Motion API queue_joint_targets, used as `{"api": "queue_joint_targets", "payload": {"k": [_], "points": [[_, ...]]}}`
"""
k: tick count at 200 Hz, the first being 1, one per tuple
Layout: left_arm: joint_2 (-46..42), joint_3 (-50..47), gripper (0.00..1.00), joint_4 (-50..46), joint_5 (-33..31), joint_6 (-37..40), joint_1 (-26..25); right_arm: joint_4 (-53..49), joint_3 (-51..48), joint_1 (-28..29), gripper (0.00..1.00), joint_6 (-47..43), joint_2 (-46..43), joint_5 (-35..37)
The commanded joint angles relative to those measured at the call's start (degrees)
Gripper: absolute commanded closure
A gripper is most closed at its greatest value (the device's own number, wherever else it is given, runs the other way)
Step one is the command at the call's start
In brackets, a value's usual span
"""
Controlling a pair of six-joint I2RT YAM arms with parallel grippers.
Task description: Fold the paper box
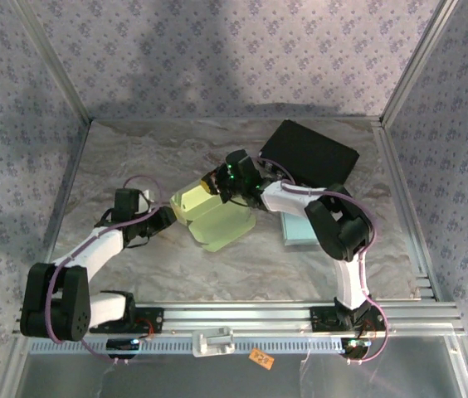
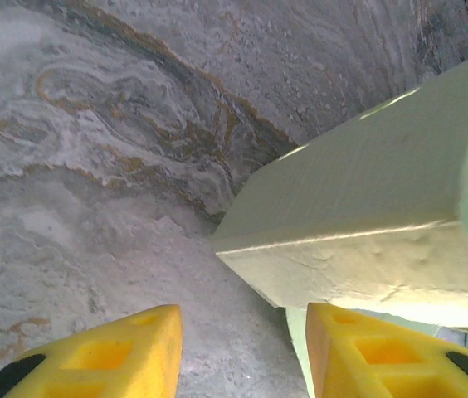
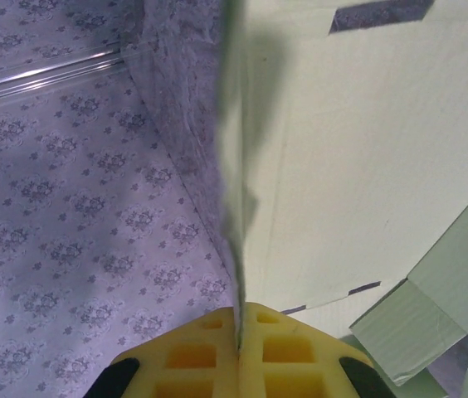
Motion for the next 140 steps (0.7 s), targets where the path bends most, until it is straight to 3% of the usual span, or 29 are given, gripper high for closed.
{"api": "queue_joint_targets", "payload": {"k": [1, 73, 140], "points": [[0.09, 0.98, 0.56, 1.19, -1.26, 3.22, -0.41, 3.67, -0.52, -0.20, 1.00, -0.52, 1.16, -1.76], [1.68, 3.31, 0.55, -0.68, -2.66, 7.03, -3.07, 14.64, -4.49, -0.06, 1.00, -3.43, 1.70, -5.14], [2.81, 3.86, 0.55, -0.36, -3.97, 8.00, -4.50, 17.53, -7.33, -0.11, 1.00, -3.74, 1.31, -6.56]]}}
